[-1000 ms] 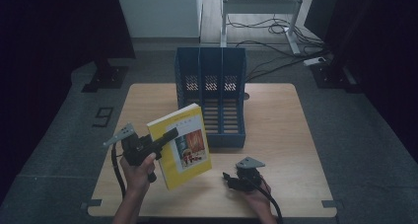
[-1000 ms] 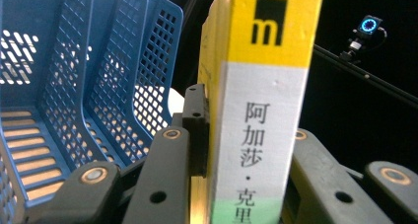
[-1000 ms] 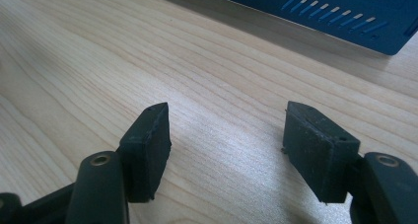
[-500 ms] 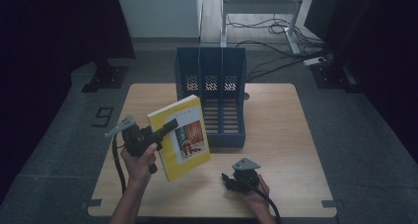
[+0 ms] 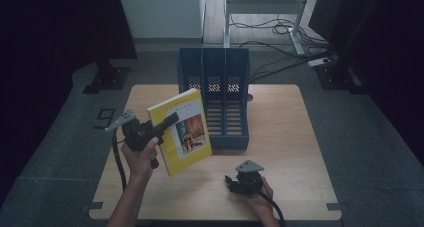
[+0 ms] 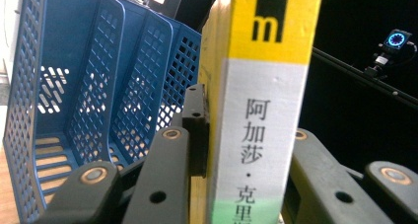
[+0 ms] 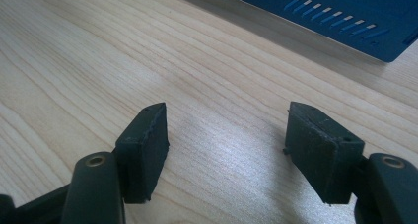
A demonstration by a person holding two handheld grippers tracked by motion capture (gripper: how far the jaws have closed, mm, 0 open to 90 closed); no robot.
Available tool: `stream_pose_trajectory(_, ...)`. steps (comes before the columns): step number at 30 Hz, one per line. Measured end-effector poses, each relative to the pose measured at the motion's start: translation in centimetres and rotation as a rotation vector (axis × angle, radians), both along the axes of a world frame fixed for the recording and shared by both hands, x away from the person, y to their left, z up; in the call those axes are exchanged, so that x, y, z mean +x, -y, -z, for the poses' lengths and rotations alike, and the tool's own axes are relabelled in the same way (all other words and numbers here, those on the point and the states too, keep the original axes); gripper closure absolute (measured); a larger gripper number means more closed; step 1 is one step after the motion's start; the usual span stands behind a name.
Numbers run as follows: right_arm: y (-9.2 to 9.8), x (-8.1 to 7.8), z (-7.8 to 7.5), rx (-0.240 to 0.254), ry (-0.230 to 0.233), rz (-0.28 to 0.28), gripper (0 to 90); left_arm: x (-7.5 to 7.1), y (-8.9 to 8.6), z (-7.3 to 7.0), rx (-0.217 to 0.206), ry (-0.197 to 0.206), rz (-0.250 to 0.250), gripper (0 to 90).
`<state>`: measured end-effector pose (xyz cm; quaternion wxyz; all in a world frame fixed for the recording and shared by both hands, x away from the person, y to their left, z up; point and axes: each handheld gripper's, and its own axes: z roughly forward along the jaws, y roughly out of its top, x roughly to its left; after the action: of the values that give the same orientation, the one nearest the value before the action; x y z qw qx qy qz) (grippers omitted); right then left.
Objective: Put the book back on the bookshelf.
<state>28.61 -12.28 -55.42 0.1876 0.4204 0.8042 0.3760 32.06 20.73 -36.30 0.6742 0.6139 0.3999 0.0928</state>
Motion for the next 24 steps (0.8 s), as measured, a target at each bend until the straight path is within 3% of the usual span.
stream_pose_trajectory(24, 0.0, 0.0, 0.0, -0.004, 0.000, 0.005, 32.4, 1.7, 0.2, -0.7, 0.010, -0.006, -0.034, 74.3)
